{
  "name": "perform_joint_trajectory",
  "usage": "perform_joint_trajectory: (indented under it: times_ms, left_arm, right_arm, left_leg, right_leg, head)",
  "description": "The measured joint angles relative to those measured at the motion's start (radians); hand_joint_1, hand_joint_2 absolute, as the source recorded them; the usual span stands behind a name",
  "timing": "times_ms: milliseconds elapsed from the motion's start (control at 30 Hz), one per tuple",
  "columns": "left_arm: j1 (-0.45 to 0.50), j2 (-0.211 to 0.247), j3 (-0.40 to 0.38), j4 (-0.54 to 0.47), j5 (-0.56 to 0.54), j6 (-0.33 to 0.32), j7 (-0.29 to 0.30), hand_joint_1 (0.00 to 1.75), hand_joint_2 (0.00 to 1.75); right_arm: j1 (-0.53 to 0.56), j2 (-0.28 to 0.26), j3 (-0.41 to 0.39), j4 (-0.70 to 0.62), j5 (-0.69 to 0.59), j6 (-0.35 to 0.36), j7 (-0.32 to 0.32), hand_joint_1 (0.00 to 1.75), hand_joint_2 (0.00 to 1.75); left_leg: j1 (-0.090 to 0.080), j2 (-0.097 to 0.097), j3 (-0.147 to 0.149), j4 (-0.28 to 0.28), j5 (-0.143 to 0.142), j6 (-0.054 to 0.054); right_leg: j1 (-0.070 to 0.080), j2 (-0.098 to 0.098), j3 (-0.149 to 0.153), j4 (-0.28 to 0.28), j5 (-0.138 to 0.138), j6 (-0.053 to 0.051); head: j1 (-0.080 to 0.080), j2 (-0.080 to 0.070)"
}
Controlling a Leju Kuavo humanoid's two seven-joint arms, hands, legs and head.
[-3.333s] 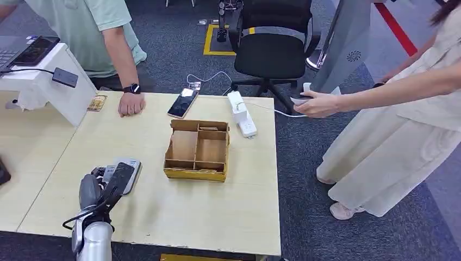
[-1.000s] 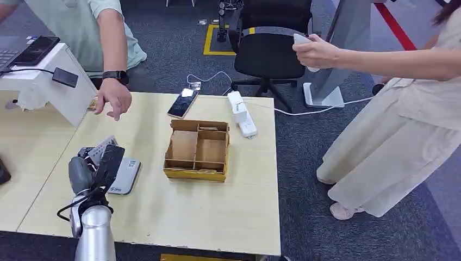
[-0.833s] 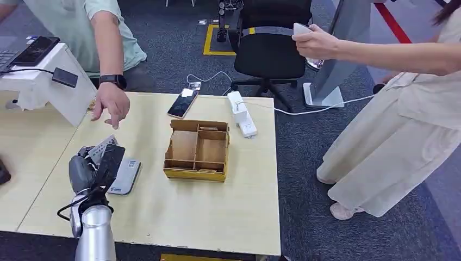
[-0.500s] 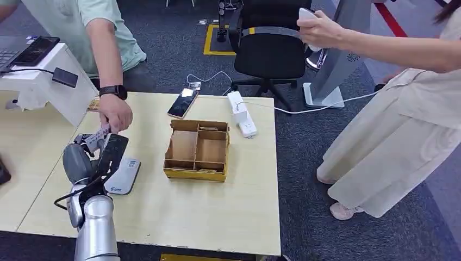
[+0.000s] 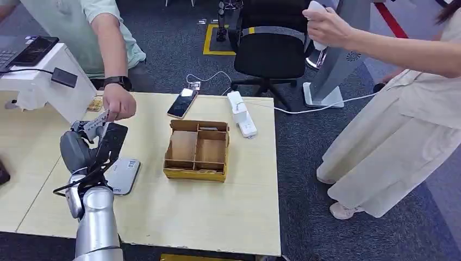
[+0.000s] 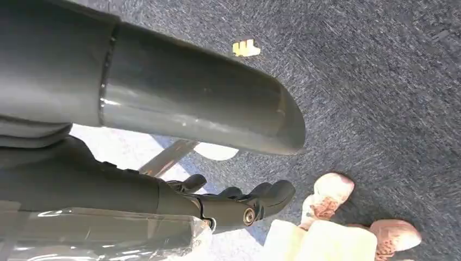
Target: Pass the card to the sensor for recognition and then transmit it.
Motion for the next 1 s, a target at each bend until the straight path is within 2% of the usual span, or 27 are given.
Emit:
perform_joint_trajectory:
  times_ms: [200,500,1000]
  left_arm:
    - [0.005,0.000,-0.032,-0.030,-0.013,0.000,-0.041,0.00,1.75]
    - [0.040,0.013,-0.069,-0.066,-0.110,0.040,-0.101,0.00,1.75]
    - [0.094,0.061,-0.121,-0.067,-0.237,0.093,-0.143,0.00,1.75]
  right_arm:
    - [-0.004,0.000,0.002,0.002,0.000,-0.002,0.005,0.00,0.00]
    - [-0.008,0.000,0.003,0.010,0.000,-0.007,0.005,0.00,0.00]
    - [-0.010,0.000,0.002,0.019,0.000,-0.013,0.005,0.00,0.00]
  left_leg:
    - [0.000,0.000,0.000,0.000,0.000,0.000]
    - [0.000,0.000,0.000,0.000,0.000,0.000]
    - [0.000,0.000,0.000,0.000,0.000,0.000]
  right_leg:
    - [0.000,0.000,0.000,0.000,0.000,0.000]
    - [0.000,0.000,0.000,0.000,0.000,0.000]
    - [0.000,0.000,0.000,0.000,0.000,0.000]
  head:
    - [0.000,0.000]
    - [0.000,0.000]
    - [0.000,0.000]
